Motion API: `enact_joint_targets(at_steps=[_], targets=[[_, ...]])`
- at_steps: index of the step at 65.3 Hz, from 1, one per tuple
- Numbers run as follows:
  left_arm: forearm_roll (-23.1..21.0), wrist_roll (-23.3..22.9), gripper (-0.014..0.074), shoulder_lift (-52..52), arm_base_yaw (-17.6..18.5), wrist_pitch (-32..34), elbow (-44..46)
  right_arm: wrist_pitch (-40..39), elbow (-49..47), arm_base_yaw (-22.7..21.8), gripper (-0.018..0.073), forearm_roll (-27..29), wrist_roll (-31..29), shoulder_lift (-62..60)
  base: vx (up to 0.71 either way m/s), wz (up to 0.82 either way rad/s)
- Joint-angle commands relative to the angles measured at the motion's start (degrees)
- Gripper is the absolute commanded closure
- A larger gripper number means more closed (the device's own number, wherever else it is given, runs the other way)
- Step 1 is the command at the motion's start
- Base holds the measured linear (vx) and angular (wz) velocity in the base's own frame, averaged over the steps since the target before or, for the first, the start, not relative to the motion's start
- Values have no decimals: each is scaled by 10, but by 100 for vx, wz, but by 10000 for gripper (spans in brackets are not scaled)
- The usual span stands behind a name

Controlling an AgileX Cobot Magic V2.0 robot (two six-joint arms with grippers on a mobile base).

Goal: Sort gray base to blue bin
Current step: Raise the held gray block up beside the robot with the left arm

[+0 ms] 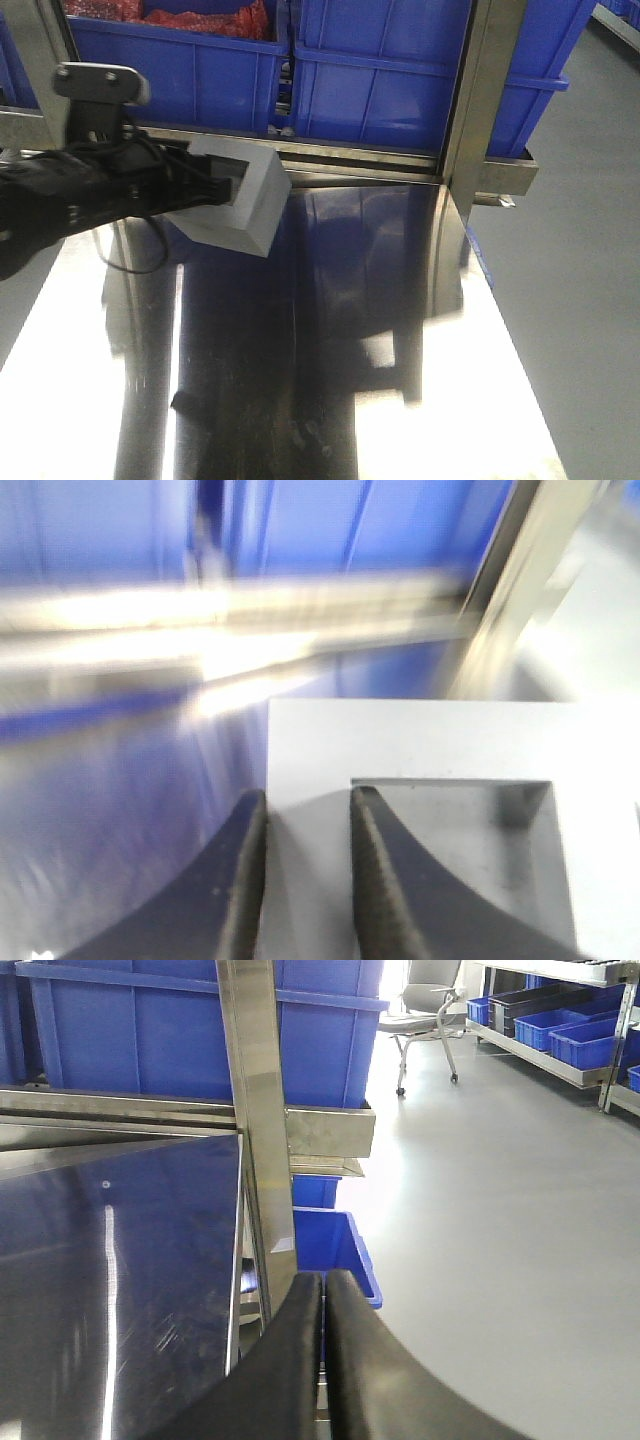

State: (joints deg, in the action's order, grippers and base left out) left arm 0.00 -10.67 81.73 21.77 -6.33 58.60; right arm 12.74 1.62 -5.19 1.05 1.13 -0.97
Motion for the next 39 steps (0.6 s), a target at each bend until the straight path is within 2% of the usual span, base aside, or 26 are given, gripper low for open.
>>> enact_joint_targets(at_steps=[1,12,28,39], targets=[[0,-1,603,-71,3,60,-10,-43,1,0,564,-4,-4,-1,0,0],[0,-1,603,-151,3,63,-61,-43,1,0,564,-4,-4,-1,0,0],[0,-1,603,-274,3,155,-182,-43,1,0,564,-4,-4,-1,0,0],[0,-1,603,-359,3,183,-257,-43,1,0,564,-4,-4,-1,0,0]])
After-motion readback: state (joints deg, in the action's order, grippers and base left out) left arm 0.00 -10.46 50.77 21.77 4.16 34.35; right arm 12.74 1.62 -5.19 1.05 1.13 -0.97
